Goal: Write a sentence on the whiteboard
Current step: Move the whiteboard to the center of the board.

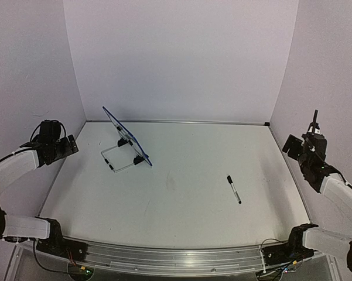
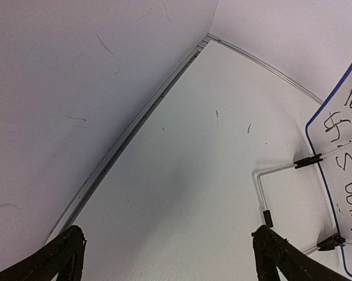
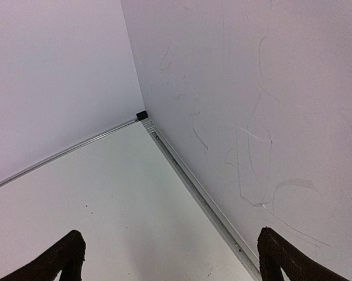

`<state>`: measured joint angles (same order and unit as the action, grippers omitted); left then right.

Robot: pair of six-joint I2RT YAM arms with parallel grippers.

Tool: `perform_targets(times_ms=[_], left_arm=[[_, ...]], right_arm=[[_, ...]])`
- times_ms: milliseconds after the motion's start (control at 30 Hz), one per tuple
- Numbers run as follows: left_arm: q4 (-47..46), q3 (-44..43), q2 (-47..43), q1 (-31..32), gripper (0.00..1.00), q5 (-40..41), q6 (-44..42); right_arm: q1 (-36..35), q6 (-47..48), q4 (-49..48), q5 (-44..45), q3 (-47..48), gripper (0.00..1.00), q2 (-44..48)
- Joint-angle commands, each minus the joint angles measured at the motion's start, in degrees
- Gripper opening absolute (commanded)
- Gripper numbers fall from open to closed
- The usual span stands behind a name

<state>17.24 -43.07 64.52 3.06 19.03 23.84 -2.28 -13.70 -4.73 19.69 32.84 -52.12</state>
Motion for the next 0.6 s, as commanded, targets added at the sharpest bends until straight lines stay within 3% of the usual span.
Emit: perform_targets(times_ms=[0,200,367,467,567], left_arm=[[8.19,-8.76,5.37,0.00,1.00,-2.55,2.66],[10.22,-15.95,17.64,1.11,0.99,-10.79,4.84],[9.68,-22.02,28.11,6.00,0.95,-12.36,6.75],[8.07,-24.79,33.57,6.98,0.85,-16.52,7.93],[7.69,-27.29,38.45,7.62,0.66,-18.64,8.45]], right_arm=[[0.16,-1.38,2.85,-2.66,1.31,0.98,0.56],[0.17,-2.53,6.49,-10.58,3.18,0.98,-0.27],[0.14,-2.78,11.95,-17.87,6.88,0.96,-2.49],[0.14,-3.03,14.27,-20.96,8.18,0.95,-2.57],[0.14,-3.26,15.61,-22.54,8.30,0.95,-1.75]])
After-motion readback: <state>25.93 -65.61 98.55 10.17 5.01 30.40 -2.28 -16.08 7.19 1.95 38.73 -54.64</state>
